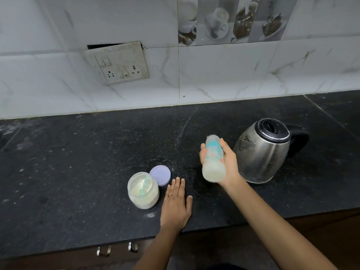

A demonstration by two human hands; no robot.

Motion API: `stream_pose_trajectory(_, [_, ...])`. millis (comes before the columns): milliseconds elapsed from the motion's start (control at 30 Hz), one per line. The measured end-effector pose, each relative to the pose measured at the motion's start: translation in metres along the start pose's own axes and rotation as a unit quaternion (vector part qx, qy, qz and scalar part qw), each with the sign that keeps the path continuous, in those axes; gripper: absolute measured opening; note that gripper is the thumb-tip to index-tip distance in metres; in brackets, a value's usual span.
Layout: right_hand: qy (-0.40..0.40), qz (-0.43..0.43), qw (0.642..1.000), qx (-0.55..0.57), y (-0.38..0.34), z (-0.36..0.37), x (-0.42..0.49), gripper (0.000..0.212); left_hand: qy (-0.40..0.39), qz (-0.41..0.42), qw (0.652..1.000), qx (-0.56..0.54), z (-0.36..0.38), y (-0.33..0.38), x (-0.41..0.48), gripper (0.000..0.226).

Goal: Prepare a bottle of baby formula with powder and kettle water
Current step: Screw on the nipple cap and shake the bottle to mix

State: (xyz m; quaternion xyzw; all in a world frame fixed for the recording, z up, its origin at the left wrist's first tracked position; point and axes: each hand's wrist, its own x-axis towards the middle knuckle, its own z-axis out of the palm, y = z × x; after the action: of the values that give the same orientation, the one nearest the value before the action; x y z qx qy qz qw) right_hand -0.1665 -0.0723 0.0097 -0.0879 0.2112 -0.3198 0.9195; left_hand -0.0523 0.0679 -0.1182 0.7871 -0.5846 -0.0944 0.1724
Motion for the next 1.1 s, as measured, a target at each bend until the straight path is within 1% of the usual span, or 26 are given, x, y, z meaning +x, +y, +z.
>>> stream_pose_trajectory(33, [0.024,-0.007,0.999,0.035,0.001,0.0,-0.001,0.05,0.001,-0.001,1.0,-0.001,0.0,0.0,0.0,0.071])
stream_pose_trajectory(67, [0.013,0.011,0.999,0.043,0.003,0.001,-0.002,0.051,0.002,-0.003,1.0,-0.003,0.001,0.0,-0.001,0.071])
stream_pose_trajectory(133, [-0.039,0.035,0.998,-0.04,0.01,-0.003,-0.006,0.061,0.005,-0.003,1.0,-0.006,0.002,0.0,-0.001,0.07])
stream_pose_trajectory(167, [-0.044,0.027,0.996,-0.079,0.015,-0.004,-0.009,0.063,0.004,-0.002,1.0,-0.005,0.002,0.0,-0.001,0.07])
stream_pose_trajectory(200, [-0.035,0.021,0.995,-0.093,0.02,-0.005,-0.008,0.061,0.002,-0.002,1.0,-0.002,0.001,-0.001,-0.001,0.071])
stream_pose_trajectory(233, [0.004,0.011,0.997,-0.072,0.025,-0.01,-0.006,0.054,0.001,-0.001,1.0,0.0,0.002,0.0,-0.001,0.071])
stream_pose_trajectory(267, [0.048,-0.009,0.998,-0.027,0.029,-0.014,-0.006,0.047,0.002,-0.001,1.0,0.0,0.002,0.0,-0.001,0.071])
stream_pose_trajectory(300, [0.066,-0.012,0.998,0.014,0.031,-0.019,-0.006,0.044,0.004,-0.002,1.0,0.0,0.001,0.0,-0.001,0.071])
stream_pose_trajectory(333, [0.059,0.007,0.998,0.027,0.033,-0.021,-0.006,0.044,0.003,-0.002,1.0,-0.002,0.002,0.0,-0.001,0.071])
stream_pose_trajectory(400, [0.043,0.039,0.996,-0.073,0.032,-0.022,-0.011,0.039,0.002,-0.004,1.0,-0.006,0.002,-0.001,-0.001,0.071])
stream_pose_trajectory(467, [0.065,0.046,0.987,-0.142,0.029,-0.022,-0.01,0.04,0.002,-0.003,1.0,-0.004,0.002,-0.001,-0.001,0.072])
stream_pose_trajectory(533, [0.108,0.025,0.984,-0.142,0.028,-0.016,-0.011,0.046,0.002,-0.004,1.0,-0.004,0.001,0.0,-0.001,0.072])
stream_pose_trajectory(600, [0.135,-0.02,0.98,-0.146,0.026,-0.014,-0.01,0.05,0.0,-0.005,1.0,-0.002,0.001,0.0,-0.002,0.073])
stream_pose_trajectory(667, [0.114,-0.054,0.975,-0.182,0.024,-0.01,-0.011,0.055,-0.001,-0.006,1.0,-0.002,0.0,0.0,-0.002,0.073])
stream_pose_trajectory(767, [0.016,-0.056,0.958,-0.282,0.011,0.003,-0.022,0.067,-0.004,-0.01,1.0,-0.002,0.001,0.0,-0.001,0.073])
stream_pose_trajectory(800, [-0.016,-0.055,0.945,-0.322,0.006,0.01,-0.025,0.066,-0.004,-0.011,1.0,-0.002,0.001,0.0,-0.001,0.073])
stream_pose_trajectory(833, [-0.037,-0.069,0.938,-0.338,0.003,0.017,-0.027,0.062,-0.003,-0.01,1.0,-0.003,0.001,0.0,-0.001,0.073])
stream_pose_trajectory(867, [-0.041,-0.088,0.945,-0.312,0.0,0.022,-0.027,0.054,-0.003,-0.009,1.0,-0.005,0.001,0.0,-0.001,0.073])
stream_pose_trajectory(933, [0.001,-0.105,0.978,-0.183,-0.003,0.03,-0.025,0.04,-0.006,-0.007,1.0,-0.006,0.0,-0.001,-0.001,0.073])
stream_pose_trajectory(967, [0.036,-0.11,0.986,-0.119,-0.003,0.03,-0.025,0.039,-0.007,-0.006,1.0,-0.005,0.0,0.0,-0.002,0.073])
stream_pose_trajectory(1000, [0.047,-0.094,0.992,-0.075,-0.003,0.029,-0.026,0.04,-0.007,-0.005,1.0,-0.005,0.0,0.0,-0.002,0.073])
stream_pose_trajectory(1033, [0.022,-0.057,0.996,-0.057,0.0,0.028,-0.029,0.043,-0.006,-0.004,1.0,-0.005,0.0,0.0,-0.002,0.073])
stream_pose_trajectory(1067, [-0.023,-0.021,0.997,-0.065,0.004,0.027,-0.032,0.049,-0.004,-0.004,1.0,-0.005,0.0,0.0,-0.002,0.073])
stream_pose_trajectory(1100, [-0.063,-0.008,0.995,-0.082,0.007,0.023,-0.034,0.054,-0.003,-0.005,1.0,-0.006,0.0,0.0,-0.002,0.072])
